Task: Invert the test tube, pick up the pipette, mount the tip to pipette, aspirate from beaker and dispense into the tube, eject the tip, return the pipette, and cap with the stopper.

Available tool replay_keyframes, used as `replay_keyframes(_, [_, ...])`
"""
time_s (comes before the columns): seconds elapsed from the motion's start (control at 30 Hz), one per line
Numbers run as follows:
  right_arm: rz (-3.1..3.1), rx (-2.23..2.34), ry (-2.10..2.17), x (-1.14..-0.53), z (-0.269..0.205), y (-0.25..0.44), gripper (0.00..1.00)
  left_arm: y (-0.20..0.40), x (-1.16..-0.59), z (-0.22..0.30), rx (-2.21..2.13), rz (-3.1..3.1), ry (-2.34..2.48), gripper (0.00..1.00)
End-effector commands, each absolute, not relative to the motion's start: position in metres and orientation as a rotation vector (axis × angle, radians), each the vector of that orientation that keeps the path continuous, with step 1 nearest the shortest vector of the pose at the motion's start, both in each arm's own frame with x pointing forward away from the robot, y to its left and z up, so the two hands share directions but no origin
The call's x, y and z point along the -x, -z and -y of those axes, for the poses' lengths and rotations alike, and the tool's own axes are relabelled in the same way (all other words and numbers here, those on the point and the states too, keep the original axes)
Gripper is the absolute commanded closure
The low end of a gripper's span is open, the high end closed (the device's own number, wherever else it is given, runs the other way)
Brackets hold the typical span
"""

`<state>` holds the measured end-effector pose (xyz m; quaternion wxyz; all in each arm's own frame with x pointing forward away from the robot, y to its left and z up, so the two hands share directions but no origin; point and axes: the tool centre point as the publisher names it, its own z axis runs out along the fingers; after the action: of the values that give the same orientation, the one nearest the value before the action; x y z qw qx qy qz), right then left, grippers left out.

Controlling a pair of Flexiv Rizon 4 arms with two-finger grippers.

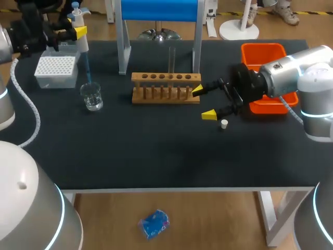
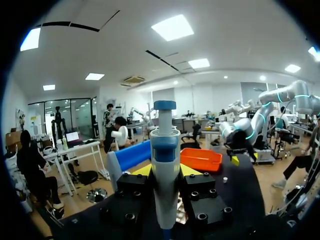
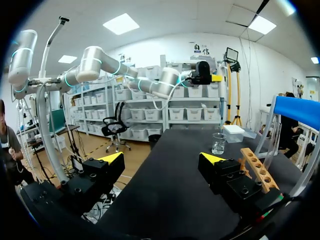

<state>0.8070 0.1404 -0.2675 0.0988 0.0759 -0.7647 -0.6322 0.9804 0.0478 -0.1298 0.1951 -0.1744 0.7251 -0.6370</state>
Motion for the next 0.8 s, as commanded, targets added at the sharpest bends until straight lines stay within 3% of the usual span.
replay_keyframes(0.03, [2.264, -0.226, 1.866, -0.807, -0.139, 0.267, 0.00, 0.137, -0.988, -0.050, 0.482, -2.036, 1.795, 1.00])
replay_keyframes(0.43, [2.432, -0.135, 1.886, -0.814, -0.180, 0.282, 0.00, 0.143, -0.987, -0.059, 0.497, -2.039, 1.789, 1.00])
replay_keyframes(0.8, [2.617, 0.076, 1.857, -0.821, -0.251, 0.307, 0.00, 0.139, -0.982, -0.062, 0.485, -2.029, 1.801, 1.00])
